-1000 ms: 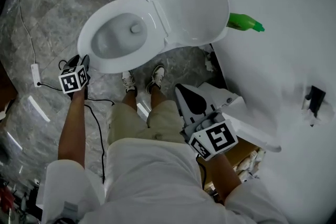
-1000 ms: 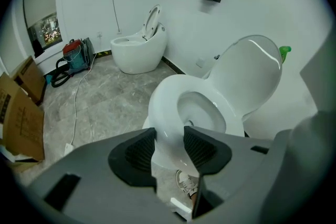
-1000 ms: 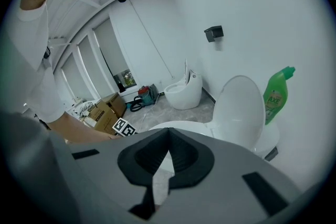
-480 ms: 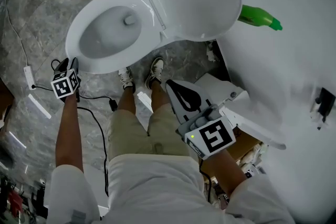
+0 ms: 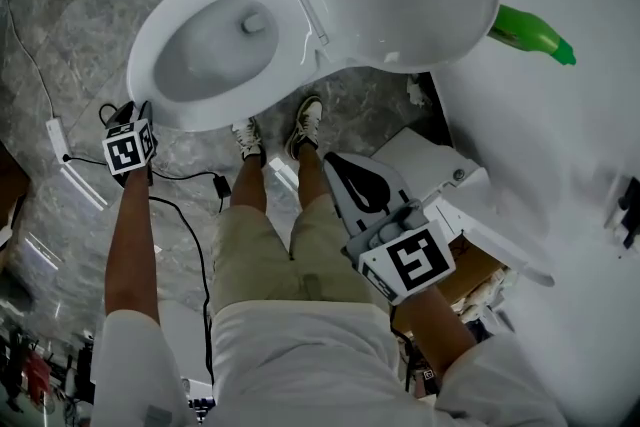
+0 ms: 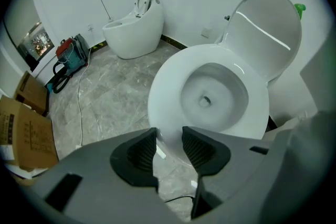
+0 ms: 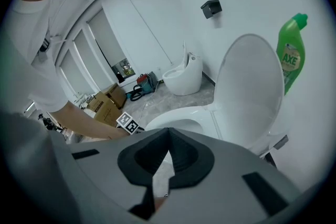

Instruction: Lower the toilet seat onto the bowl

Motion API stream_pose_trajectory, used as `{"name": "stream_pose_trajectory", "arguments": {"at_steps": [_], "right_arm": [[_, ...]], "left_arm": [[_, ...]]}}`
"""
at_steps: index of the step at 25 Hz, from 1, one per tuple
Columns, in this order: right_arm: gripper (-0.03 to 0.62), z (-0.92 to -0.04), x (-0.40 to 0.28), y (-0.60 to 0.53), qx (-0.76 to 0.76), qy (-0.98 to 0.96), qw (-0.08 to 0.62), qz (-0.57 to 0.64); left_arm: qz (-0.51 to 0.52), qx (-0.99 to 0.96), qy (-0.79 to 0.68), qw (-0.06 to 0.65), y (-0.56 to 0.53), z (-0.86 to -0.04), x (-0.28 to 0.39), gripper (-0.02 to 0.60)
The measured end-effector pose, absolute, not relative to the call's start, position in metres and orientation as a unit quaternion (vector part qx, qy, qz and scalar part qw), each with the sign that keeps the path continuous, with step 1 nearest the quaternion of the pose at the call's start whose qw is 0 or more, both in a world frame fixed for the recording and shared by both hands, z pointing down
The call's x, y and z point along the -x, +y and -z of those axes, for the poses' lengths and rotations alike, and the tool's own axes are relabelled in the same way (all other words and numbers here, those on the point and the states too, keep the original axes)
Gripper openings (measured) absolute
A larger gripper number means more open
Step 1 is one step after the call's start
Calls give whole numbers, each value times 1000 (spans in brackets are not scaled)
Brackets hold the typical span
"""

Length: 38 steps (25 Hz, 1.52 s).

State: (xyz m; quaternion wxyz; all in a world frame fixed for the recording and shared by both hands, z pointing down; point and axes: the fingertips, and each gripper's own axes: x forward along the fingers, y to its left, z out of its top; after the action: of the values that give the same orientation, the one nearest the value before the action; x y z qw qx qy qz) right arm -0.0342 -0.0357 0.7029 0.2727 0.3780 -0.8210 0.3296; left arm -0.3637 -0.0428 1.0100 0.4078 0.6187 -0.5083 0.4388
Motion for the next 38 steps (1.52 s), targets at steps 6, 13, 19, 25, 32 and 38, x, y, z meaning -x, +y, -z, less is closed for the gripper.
{"name": "stream_pose_trajectory", "arguments": {"at_steps": [6, 13, 19, 25, 32, 38], "right_arm": [[-2, -716, 32, -30, -373, -816, 281, -342], [-2, -727, 37, -30, -360, -816, 289, -348], [-2, -721, 47, -33, -354, -824, 285, -338], [-2, -693, 34, -30, -371, -823, 283, -323], [-2, -633, 20, -32, -411, -827, 249, -291], [-2, -575, -21, -31, -495, -791, 197, -302]], "left_arm": [[-463, -610, -498, 407, -42, -1029, 364, 149], [-461, -618, -485, 414, -46, -1040, 364, 149], [-462, -618, -463, 437, -46, -1043, 366, 152], [-438, -591, -485, 473, -49, -1029, 378, 152], [-435, -643, -485, 403, -67, -962, 349, 99], [-371, -707, -497, 341, -110, -865, 291, 9]]}}
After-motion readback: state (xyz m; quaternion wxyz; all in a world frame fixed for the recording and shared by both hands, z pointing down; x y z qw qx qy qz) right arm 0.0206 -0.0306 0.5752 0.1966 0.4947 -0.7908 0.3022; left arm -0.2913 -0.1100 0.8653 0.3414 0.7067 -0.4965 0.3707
